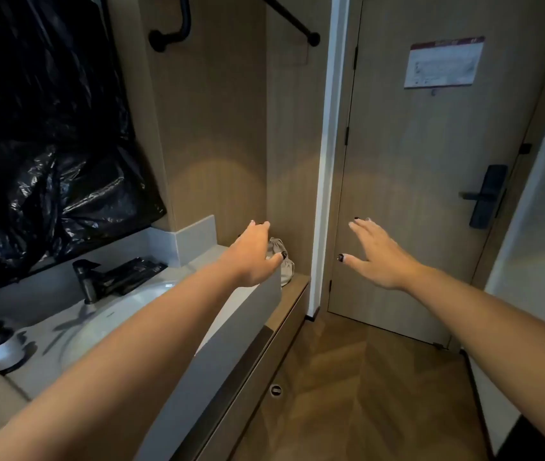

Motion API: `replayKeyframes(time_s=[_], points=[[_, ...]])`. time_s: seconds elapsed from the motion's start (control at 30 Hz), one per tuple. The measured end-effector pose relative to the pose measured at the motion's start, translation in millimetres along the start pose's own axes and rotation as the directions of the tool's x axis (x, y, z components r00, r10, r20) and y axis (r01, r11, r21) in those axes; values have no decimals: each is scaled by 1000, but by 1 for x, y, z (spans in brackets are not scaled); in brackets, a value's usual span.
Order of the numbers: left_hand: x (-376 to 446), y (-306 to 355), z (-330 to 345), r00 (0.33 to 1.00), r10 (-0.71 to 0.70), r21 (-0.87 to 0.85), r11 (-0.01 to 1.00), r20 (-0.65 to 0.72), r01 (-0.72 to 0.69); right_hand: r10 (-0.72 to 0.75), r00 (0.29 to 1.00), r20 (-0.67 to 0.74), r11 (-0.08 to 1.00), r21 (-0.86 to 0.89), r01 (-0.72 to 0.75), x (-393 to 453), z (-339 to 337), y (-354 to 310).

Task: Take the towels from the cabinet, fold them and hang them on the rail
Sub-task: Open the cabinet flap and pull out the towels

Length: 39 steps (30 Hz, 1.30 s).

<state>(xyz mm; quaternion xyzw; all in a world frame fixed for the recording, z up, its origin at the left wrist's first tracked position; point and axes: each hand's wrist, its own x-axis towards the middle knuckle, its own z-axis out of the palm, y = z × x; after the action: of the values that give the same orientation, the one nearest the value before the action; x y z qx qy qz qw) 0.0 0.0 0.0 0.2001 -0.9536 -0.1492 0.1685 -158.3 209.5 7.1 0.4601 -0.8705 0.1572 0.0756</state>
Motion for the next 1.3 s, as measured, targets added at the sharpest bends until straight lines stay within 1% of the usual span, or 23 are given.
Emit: replayKeyframes(time_s=[0.1,0.23,0.3,0.37,0.43,0.5,0.63,0.73,1.0,1.3], points=[[26,7,14,999,-33,-22,999,21,33,35,999,12,998,58,-36,16,6,23],[68,21,36,999,-48,-103,993,17,49,22,999,44,995,93,-26,44,22,58],[88,29,47,999,-30,-81,996,-11,29,4,998,60,997,79,-9,58,29,80],[107,37,61,1000,-2,-18,1000,-28,2,-37,996,79,999,40,33,72,36,102],[127,44,75,1000,13,34,999,-16,-12,-72,993,96,997,1,72,87,39,124],[146,49,90,1000,5,62,998,-6,-5,-78,992,103,997,-7,79,102,40,146],[183,56,119,1000,-11,54,998,-3,11,-58,993,103,998,23,56,130,46,188],[205,60,143,999,-21,35,999,34,20,-44,992,120,998,58,37,146,55,212],[267,49,201,993,-36,27,999,113,34,-31,982,186,992,129,7,198,98,257],[363,3,259,990,-68,-15,997,125,71,-45,967,249,991,136,11,306,158,296]])
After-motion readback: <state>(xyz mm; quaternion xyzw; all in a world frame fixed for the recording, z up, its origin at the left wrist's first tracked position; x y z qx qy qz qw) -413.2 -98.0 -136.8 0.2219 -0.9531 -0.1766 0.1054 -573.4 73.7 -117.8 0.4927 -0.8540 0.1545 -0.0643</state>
